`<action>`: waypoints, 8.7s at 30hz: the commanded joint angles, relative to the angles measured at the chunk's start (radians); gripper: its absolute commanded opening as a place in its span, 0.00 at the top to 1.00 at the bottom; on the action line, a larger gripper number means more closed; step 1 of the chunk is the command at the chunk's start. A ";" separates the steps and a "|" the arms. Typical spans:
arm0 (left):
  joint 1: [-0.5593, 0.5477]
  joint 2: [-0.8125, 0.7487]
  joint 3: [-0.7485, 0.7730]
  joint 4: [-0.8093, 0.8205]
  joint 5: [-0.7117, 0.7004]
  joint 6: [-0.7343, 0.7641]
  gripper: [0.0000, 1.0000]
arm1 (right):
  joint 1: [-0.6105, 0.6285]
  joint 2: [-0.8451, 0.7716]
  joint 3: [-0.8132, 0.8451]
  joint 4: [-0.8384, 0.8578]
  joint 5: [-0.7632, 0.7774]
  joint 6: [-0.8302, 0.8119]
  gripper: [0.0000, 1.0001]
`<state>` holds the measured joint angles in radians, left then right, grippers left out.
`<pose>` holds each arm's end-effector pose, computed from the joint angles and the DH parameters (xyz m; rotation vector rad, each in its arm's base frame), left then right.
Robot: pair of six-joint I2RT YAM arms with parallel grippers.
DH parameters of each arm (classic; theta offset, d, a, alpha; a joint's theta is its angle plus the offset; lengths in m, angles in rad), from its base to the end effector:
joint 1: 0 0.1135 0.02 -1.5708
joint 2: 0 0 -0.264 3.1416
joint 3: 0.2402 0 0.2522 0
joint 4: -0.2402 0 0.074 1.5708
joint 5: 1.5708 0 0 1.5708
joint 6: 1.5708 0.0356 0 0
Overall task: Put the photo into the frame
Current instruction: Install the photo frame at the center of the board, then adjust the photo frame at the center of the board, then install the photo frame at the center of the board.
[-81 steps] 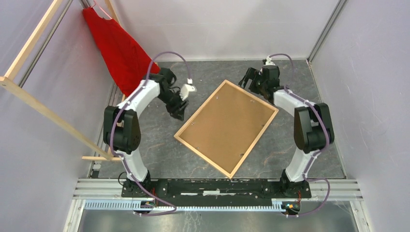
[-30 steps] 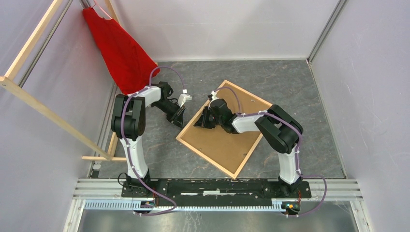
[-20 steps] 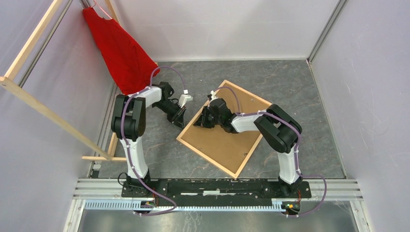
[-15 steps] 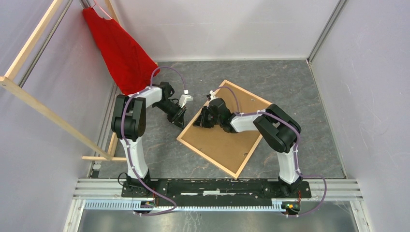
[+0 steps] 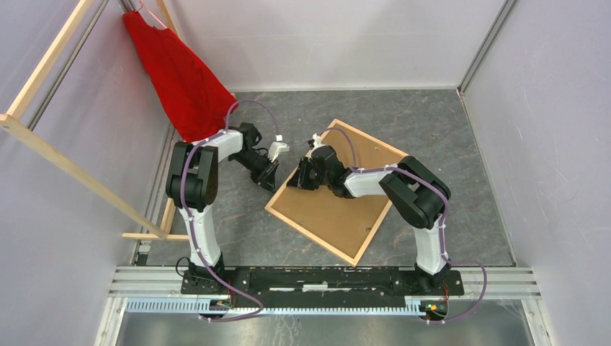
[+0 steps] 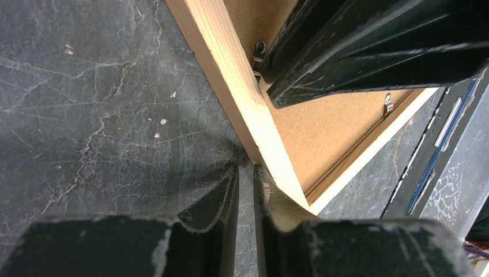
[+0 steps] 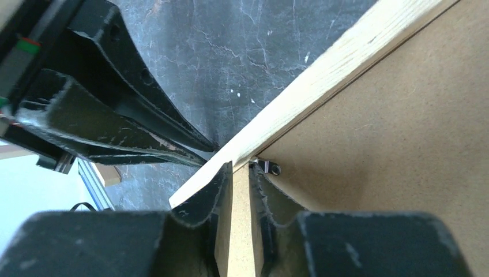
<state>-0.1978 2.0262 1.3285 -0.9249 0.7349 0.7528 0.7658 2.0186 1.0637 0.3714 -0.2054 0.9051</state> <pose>0.3455 -0.0936 0.1389 1.2558 2.5010 -1.0559 0.2946 0.2933 0.1262 0.0341 2.3893 1.1170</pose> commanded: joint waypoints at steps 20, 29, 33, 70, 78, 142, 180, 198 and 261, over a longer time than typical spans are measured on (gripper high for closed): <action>-0.018 -0.061 0.020 0.001 0.015 0.002 0.63 | 0.020 -0.086 -0.099 0.044 -0.011 0.013 0.63; -0.023 -0.035 -0.017 0.001 0.030 0.020 0.70 | 0.032 -0.028 -0.047 0.001 0.059 0.026 0.65; -0.023 -0.034 -0.021 0.002 0.023 0.023 0.72 | 0.031 -0.013 -0.028 -0.021 0.089 0.020 0.69; -0.035 -0.042 -0.078 0.021 -0.031 0.050 0.78 | -0.151 -0.352 -0.294 0.065 -0.001 -0.012 0.27; -0.035 -0.038 -0.089 0.025 -0.030 0.056 0.79 | -0.474 -0.811 -0.529 -0.364 0.279 -0.163 0.03; -0.069 0.029 -0.073 0.046 0.312 -0.119 0.65 | 0.065 -0.467 -0.498 0.177 0.207 0.220 0.78; -0.097 0.019 -0.089 0.164 0.204 -0.232 0.74 | 0.170 -0.248 -0.367 0.109 0.240 0.268 0.93; -0.117 0.012 -0.101 0.163 0.213 -0.222 0.74 | 0.163 -0.212 -0.314 0.075 0.264 0.221 0.95; 0.008 0.206 0.279 0.241 0.076 -0.462 0.72 | -0.201 0.250 0.358 -0.016 -0.103 -0.202 0.90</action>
<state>-0.1890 2.2127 1.5993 -0.7048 0.8444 0.3050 0.5629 2.2555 1.3830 0.4007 -0.2798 0.7303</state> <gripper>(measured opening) 0.283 0.107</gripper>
